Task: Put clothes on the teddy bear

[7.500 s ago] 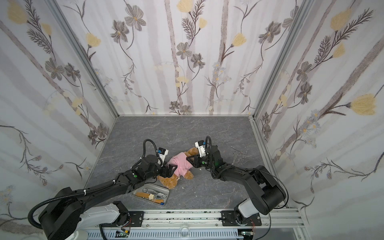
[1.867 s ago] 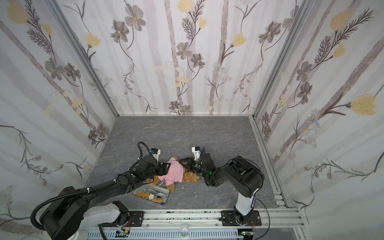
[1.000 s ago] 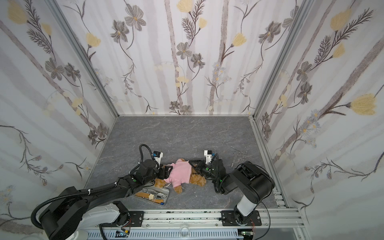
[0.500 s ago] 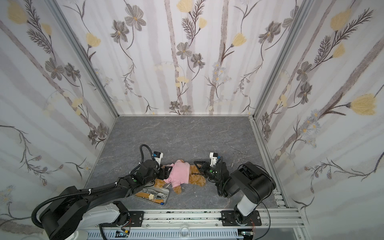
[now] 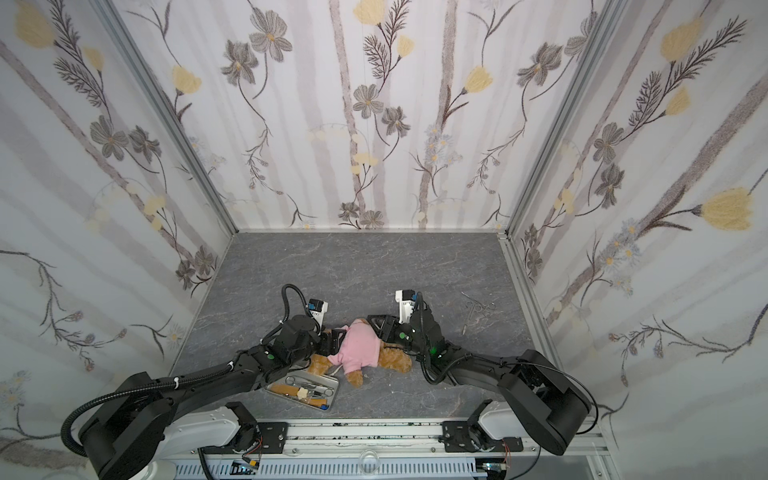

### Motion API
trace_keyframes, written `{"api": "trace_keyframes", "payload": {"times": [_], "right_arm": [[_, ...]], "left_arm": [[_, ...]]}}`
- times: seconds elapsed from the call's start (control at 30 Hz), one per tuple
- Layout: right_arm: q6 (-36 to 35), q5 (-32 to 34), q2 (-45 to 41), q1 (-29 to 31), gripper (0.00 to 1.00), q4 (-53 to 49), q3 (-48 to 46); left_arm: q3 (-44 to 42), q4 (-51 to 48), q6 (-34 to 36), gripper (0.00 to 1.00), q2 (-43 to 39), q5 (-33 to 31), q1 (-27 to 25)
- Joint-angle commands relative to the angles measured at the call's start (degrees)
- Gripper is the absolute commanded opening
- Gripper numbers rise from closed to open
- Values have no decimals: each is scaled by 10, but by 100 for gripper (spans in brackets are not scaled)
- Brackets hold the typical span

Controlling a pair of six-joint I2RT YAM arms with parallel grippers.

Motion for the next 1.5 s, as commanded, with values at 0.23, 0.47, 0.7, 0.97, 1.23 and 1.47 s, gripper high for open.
{"api": "trace_keyframes", "payload": {"times": [0.23,0.47,0.7,0.97,1.23,1.47], "right_arm": [[-216,113,-28,4,35,-269,32],[-404,131,-137,95,48,-262,43],[-522,209,-95,273,68,-305,93],[-519,346,39,361,77,-353,162],[-475,463,166,383,75,-386,224],[-428,564,202,381,56,-379,229]], "left_arm": [[82,-11,29,86,-40,-26,18],[61,-71,-5,86,-130,3,106],[55,-100,-7,86,-159,13,140],[54,-102,-2,86,-159,21,147],[45,-103,1,86,-173,20,148],[39,-106,-4,86,-193,-6,155]]}}
